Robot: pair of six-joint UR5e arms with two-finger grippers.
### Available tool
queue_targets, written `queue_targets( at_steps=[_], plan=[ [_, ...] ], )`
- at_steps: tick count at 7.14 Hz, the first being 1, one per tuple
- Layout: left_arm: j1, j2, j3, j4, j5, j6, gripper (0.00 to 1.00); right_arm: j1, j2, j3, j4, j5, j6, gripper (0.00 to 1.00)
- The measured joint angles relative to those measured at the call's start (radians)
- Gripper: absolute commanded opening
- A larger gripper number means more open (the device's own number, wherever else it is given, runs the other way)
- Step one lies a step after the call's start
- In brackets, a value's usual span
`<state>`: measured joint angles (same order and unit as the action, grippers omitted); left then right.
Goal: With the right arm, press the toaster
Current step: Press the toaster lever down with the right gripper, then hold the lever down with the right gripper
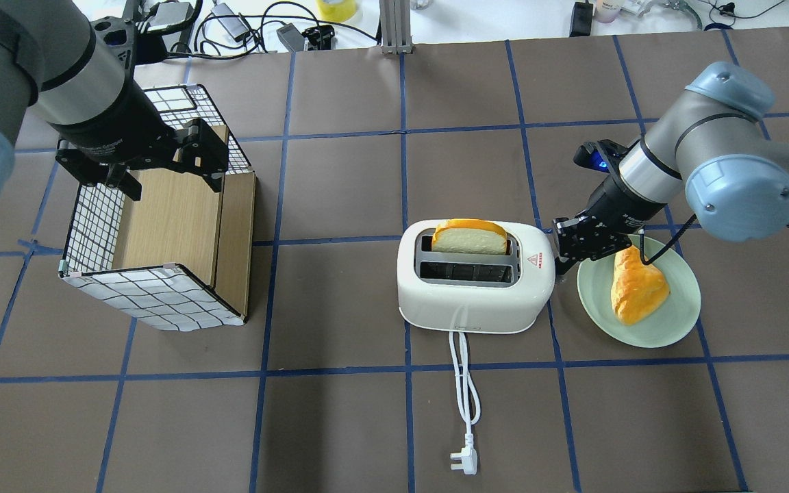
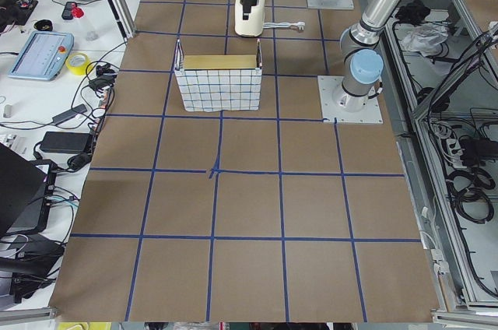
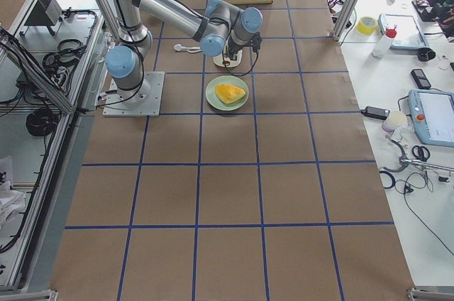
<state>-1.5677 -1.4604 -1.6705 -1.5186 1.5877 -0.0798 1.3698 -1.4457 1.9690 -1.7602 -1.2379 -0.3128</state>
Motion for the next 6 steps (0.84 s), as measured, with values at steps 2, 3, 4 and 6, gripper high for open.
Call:
queue_targets(
  at_steps=[2,3,4,6],
  plan=[
    [0.0,0.0,0.0,0.0,0.0,0.0,1.0,-0.01,0.012,0.001,0.0,0.015,0.0,0.0],
    [0.0,0.0,0.0,0.0,0.0,0.0,1.0,-0.02,0.017,0.002,0.001,0.034,-0.001,0.0],
    [0.0,0.0,0.0,0.0,0.0,0.0,1.0,-0.025,0.019,0.003,0.002,0.044,0.0,0.0],
    [0.0,0.0,0.0,0.0,0.0,0.0,1.0,-0.027,0.016,0.002,0.002,0.044,0.007,0.0]
  ],
)
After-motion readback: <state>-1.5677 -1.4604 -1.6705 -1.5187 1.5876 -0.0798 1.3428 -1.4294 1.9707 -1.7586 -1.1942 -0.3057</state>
